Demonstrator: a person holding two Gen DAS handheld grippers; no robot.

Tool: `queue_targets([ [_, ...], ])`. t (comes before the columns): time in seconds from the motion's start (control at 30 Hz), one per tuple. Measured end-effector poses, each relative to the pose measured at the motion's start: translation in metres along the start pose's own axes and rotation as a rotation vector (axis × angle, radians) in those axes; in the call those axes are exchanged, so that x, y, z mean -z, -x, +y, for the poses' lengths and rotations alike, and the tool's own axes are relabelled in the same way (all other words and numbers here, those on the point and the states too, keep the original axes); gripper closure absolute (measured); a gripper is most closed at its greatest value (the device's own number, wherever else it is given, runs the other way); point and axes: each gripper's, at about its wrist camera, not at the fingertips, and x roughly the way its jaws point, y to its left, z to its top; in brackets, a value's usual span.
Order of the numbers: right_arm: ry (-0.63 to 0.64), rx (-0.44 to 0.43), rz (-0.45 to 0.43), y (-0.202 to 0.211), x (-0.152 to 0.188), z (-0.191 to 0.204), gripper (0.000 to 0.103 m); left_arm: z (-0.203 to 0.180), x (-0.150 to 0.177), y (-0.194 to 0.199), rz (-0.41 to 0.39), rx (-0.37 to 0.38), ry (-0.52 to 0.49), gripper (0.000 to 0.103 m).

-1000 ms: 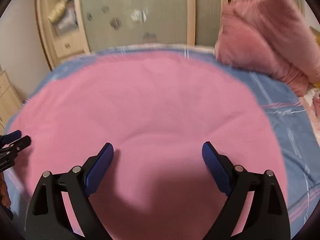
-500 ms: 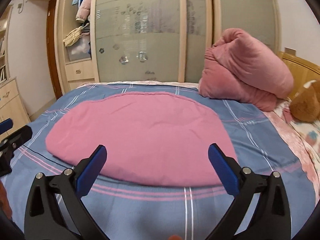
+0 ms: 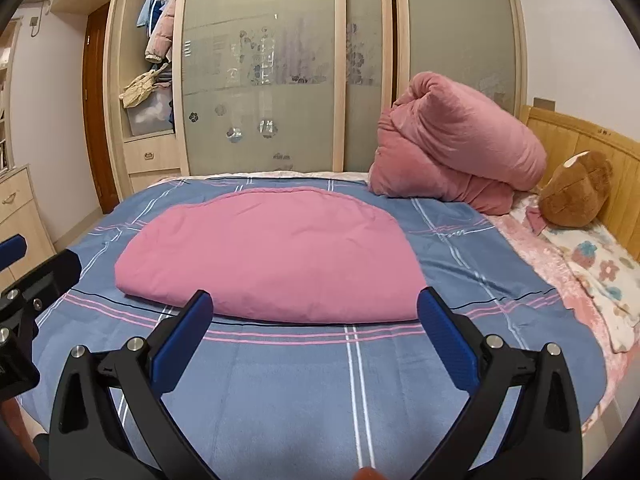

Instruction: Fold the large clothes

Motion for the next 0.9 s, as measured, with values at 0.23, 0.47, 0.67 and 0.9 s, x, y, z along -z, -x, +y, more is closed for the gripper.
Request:
queue_targets([
  [0.23, 0.008, -0.003, -0.012, 0.020, 0.003, 0.002, 0.001, -0.004, 0.002, 0.018, 0.000, 0.001, -0.011, 0.002],
  [0.47, 0.019, -0.001, -0.027, 0.034, 0.002, 0.004, 0.001, -0.009, 0.002, 0.036, -0.026, -0.019, -0.024, 0.002],
  [0.67, 0.017, -0.005, -0.033, 0.043, 0.001, 0.003, 0.001, -0.008, 0.000, 0.044, -0.041, -0.024, -0.024, 0.002],
  [0.9, 0.021, -0.006, -0.043, 0.049, 0.002, 0.004, 0.001, -0.009, 0.001, 0.048, -0.050, -0.027, -0.033, 0.002],
])
